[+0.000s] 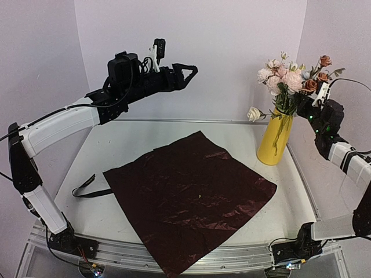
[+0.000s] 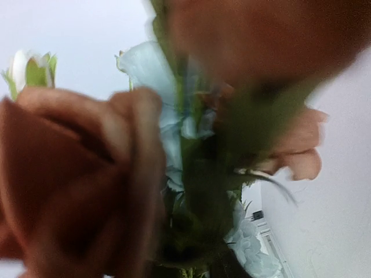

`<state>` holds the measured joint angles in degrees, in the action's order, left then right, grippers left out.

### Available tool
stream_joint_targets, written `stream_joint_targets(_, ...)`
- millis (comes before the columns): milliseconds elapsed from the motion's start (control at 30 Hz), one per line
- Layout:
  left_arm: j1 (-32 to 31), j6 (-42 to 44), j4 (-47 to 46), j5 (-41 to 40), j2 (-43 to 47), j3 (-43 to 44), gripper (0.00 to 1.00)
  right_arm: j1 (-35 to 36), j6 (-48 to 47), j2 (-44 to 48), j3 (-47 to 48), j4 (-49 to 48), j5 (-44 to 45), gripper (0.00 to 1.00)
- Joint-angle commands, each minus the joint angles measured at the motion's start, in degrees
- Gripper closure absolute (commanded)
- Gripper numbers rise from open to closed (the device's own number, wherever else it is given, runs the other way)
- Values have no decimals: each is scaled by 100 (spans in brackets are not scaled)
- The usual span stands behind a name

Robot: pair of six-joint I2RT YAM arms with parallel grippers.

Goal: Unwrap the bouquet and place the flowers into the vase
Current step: Insert the fake flower into the vase.

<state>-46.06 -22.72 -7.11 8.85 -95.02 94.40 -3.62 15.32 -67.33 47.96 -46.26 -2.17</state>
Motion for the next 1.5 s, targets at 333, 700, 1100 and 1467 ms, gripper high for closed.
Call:
stream_joint_targets(333,44,48,-195,-1,235,-95,13,-16,207,-308,-112,152,-258,100)
stream_joint_targets(700,45,17,-187,87,168,-53,13,-16,369,-304,-515,146,-312,100)
stream_joint_targets(1100,45,-50,-192,137,114,-73,13,-16,180,-175,514,697,-493,100)
stream_joint_targets(1467,45,-171,-194,134,147,-162,13,-16,149,-354,1305,952,-591,100)
